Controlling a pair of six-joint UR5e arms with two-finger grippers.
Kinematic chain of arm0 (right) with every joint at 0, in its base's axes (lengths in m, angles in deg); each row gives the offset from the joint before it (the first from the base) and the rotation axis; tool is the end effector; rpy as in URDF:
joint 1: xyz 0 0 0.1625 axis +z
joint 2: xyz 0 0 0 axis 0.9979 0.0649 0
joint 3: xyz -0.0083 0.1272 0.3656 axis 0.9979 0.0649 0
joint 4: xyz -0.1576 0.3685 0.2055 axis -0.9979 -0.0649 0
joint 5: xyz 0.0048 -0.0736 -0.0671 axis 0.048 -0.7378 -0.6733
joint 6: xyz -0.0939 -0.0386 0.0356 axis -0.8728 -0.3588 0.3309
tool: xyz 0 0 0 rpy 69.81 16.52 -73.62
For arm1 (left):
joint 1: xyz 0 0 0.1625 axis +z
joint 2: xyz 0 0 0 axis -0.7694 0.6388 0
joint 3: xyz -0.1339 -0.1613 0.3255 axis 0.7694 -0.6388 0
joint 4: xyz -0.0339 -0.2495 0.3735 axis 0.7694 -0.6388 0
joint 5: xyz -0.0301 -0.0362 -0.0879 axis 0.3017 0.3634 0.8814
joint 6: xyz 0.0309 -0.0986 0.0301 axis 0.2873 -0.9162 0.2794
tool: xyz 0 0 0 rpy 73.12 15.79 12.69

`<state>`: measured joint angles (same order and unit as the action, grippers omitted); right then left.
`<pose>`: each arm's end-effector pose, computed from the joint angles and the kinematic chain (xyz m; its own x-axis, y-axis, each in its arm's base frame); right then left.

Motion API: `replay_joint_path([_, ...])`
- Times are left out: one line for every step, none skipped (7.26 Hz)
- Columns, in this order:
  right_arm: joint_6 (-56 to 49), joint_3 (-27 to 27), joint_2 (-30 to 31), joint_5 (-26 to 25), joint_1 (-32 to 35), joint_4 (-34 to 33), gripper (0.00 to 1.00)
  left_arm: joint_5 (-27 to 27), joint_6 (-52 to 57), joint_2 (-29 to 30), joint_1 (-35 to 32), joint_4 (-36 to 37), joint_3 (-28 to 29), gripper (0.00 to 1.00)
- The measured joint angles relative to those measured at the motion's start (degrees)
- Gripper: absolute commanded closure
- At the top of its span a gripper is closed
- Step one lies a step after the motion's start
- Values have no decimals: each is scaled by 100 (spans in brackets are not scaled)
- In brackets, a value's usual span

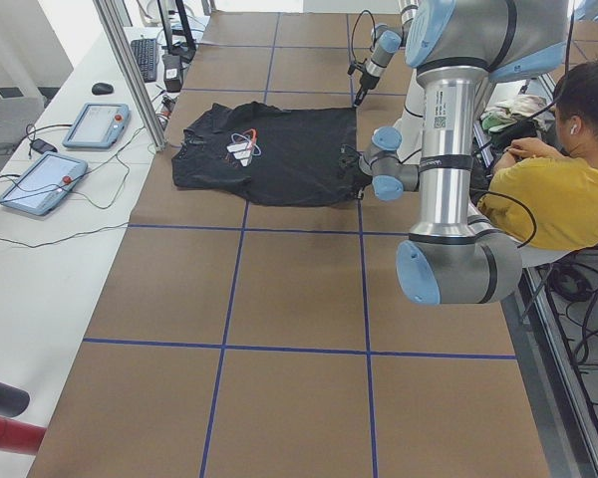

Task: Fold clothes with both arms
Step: 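Lower both grippers and pinch the two hem corners, then lift the hem with both grippers and carry it toward the collar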

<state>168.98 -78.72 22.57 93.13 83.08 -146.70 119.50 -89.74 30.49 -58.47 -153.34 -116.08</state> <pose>-0.5078 -0.1481 0.3436 0.5797 0.2357 0.7800 -0.4279 0.9027 0.0452 0.4860 -0.2173 0.3272 0.5490 0.0463 -0.8345 0.1730 0.9706 0.1676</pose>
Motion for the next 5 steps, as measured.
replay_joint_path([0,-3,4,0,2,0,100,0,-2,0,0,0,0,100])
replay_joint_path([-2,-12,4,-1,6,0,100,0,-2,1,0,0,0,100])
replay_joint_path([-12,-98,8,5,15,-4,100,12,7,0,-11,2,-37,100])
replay_joint_path([-30,-310,31,24,37,-25,100,47,63,-17,-36,20,-159,100])
replay_joint_path([-47,-572,76,80,110,-60,100,148,215,-67,-79,87,-382,100])
